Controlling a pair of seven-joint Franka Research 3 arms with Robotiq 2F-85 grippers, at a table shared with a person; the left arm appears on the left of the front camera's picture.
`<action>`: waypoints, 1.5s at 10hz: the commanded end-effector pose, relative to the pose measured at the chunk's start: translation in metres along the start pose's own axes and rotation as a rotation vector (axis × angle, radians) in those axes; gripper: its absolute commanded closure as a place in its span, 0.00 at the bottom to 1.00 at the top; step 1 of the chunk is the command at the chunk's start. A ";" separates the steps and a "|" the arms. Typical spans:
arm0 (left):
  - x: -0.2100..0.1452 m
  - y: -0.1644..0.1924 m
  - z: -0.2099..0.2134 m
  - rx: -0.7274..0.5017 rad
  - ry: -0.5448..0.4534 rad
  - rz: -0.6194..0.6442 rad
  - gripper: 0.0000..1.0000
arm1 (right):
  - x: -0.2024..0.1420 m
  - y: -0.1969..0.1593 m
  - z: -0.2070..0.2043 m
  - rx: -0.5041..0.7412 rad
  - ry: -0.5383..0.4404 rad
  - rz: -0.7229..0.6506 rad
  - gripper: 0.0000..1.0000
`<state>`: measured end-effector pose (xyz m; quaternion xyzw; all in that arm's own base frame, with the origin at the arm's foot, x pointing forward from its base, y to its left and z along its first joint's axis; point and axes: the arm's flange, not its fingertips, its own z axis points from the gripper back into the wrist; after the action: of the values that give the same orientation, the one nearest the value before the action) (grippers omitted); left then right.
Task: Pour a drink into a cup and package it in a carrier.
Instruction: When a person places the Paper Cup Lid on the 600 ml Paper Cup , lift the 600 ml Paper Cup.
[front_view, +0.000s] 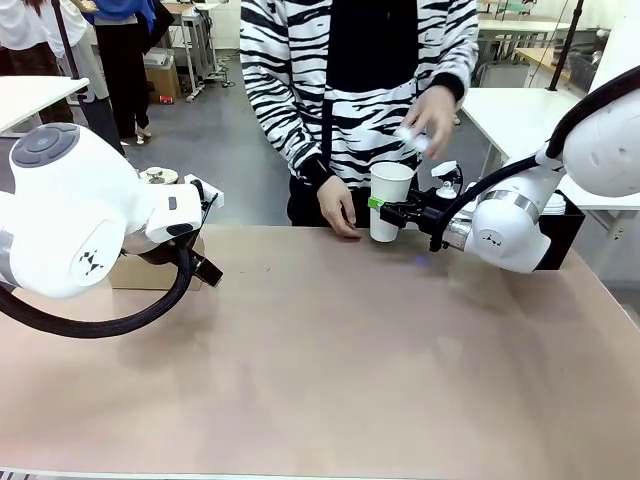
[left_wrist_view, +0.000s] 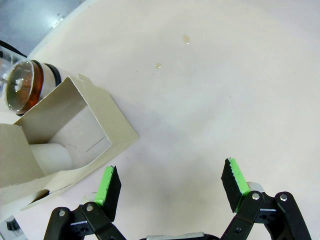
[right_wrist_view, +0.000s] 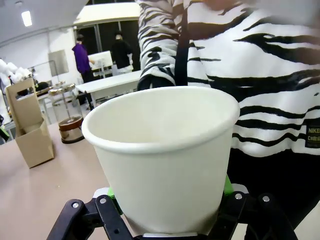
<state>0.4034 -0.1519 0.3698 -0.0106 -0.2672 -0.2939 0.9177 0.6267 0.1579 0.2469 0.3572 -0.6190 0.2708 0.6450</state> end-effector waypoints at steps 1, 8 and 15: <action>0.000 0.000 0.001 -0.002 -0.002 0.000 0.00 | 0.001 0.001 -0.002 -0.011 -0.004 -0.006 0.20; 0.000 0.000 0.001 -0.002 -0.002 0.000 0.00 | 0.001 0.001 -0.002 -0.011 -0.004 -0.006 0.20; 0.000 0.000 0.001 -0.002 -0.002 0.000 0.00 | 0.001 0.001 -0.002 -0.011 -0.004 -0.006 0.20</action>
<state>0.4034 -0.1519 0.3698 -0.0106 -0.2672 -0.2939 0.9177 0.6264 0.1574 0.2458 0.3567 -0.6181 0.2705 0.6462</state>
